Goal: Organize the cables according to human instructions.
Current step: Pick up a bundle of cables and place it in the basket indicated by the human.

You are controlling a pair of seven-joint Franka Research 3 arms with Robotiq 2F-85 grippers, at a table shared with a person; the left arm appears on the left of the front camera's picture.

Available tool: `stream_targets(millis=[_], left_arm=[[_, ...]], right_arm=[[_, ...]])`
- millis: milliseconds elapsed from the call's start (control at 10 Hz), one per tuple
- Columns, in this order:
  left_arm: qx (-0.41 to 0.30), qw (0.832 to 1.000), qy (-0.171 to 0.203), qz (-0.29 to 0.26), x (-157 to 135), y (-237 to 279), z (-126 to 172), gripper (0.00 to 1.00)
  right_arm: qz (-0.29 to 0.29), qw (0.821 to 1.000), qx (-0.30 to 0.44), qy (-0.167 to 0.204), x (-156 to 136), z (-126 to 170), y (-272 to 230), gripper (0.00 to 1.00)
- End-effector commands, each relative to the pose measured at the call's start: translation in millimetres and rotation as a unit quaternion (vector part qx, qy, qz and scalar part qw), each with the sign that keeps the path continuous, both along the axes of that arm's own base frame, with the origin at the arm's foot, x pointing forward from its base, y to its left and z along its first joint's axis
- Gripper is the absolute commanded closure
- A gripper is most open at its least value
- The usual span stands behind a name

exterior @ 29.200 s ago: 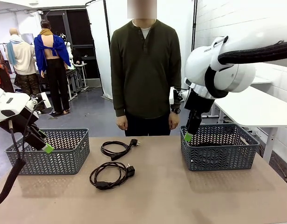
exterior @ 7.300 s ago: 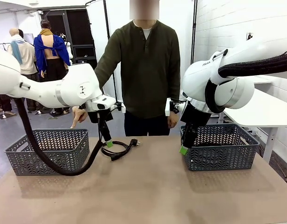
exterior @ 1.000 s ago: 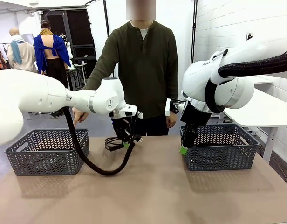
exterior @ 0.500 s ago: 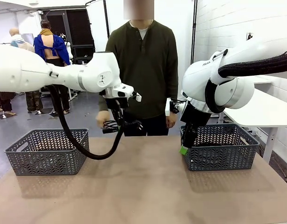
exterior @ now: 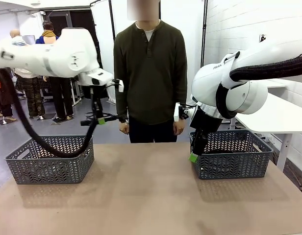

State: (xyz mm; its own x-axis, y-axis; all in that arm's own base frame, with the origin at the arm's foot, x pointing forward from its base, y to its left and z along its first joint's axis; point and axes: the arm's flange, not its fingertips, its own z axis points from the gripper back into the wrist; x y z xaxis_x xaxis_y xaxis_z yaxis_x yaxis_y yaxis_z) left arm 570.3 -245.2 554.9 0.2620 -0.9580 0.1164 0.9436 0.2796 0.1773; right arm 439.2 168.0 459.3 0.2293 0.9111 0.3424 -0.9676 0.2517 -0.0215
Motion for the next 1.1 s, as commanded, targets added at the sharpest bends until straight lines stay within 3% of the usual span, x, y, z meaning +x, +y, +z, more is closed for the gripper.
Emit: stream_targets(millis=[0, 300, 500, 700, 800, 1000], left_arm=[[-0.007, 1.000, -0.019, -0.004, -30, 42, 2, 1.00], [0.002, 0.998, -0.049, -0.025, -41, 98, 0, 1.00], [-0.004, 0.999, -0.044, -0.028, -44, 125, -11, 1.00], [-0.027, 0.999, -0.033, -0.029, -40, 138, -19, 1.00], [0.007, 0.999, -0.034, -0.019, -36, 127, -13, 1.00], [0.007, 0.999, -0.034, -0.019, -36, 127, -13, 1.00]], right_arm=[[0.000, 1.000, -0.005, -0.002, 1, 0, 1, 0.00], [0.000, 1.000, -0.005, -0.002, 1, 0, 1, 0.00], [0.000, 1.000, -0.005, -0.002, 1, 0, 1, 0.00], [0.000, 1.000, -0.005, -0.002, 1, 0, 1, 0.00], [0.000, 1.000, -0.005, -0.002, 1, 0, 1, 0.00], [0.000, 1.000, -0.005, -0.002, 1, 0, 1, 0.00]])
